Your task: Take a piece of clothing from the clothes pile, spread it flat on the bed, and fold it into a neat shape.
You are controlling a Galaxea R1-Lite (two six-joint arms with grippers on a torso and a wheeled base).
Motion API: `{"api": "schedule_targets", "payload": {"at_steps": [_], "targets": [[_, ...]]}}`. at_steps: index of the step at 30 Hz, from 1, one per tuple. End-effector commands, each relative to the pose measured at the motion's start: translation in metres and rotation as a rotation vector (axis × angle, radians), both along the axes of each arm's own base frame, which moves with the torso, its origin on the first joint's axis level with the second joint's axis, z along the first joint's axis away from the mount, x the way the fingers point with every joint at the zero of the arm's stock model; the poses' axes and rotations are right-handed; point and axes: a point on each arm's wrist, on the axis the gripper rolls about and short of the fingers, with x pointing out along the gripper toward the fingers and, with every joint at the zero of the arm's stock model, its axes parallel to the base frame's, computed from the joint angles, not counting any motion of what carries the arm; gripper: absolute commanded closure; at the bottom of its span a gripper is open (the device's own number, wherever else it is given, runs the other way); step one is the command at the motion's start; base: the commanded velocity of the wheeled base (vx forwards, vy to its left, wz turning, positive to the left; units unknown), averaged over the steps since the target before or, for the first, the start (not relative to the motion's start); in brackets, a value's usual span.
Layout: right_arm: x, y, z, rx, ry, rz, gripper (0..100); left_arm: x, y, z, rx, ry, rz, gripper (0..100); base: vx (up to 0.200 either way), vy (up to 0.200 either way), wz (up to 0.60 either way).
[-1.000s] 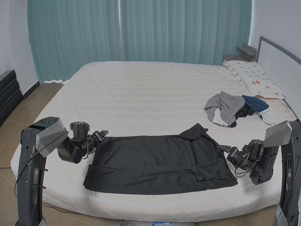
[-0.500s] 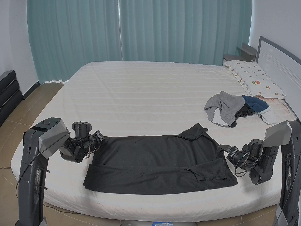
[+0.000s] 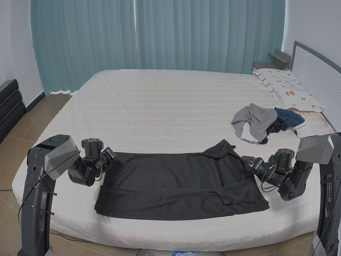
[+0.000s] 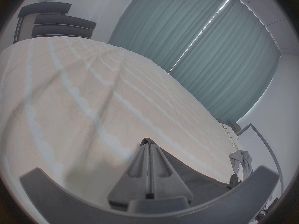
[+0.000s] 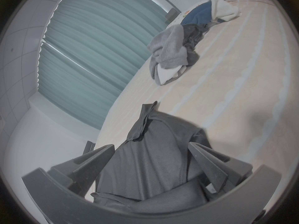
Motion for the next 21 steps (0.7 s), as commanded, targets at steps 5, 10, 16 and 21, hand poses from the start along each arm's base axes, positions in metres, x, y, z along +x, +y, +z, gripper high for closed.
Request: {"api": "schedule_targets", "payload": {"at_steps": [5, 10, 16, 21], "targets": [[0.043, 0.065, 0.037, -0.021, -0.033, 0.14, 0, -0.012, -0.002, -0.007, -0.004, 0.039, -0.011, 100, 0.0, 0.0, 0.0], [0.06, 0.091, 0.017, -0.032, 0.028, 0.189, 0, -0.012, -0.002, -0.007, -0.004, 0.034, -0.01, 100, 0.0, 0.0, 0.0], [0.083, 0.097, 0.009, -0.047, 0.109, 0.189, 0, -0.012, -0.002, -0.006, -0.005, 0.019, -0.01, 100, 0.0, 0.0, 0.0], [0.099, 0.102, 0.002, -0.06, 0.128, 0.185, 0, -0.012, -0.002, -0.006, -0.005, 0.016, -0.01, 100, 0.0, 0.0, 0.0]]}}
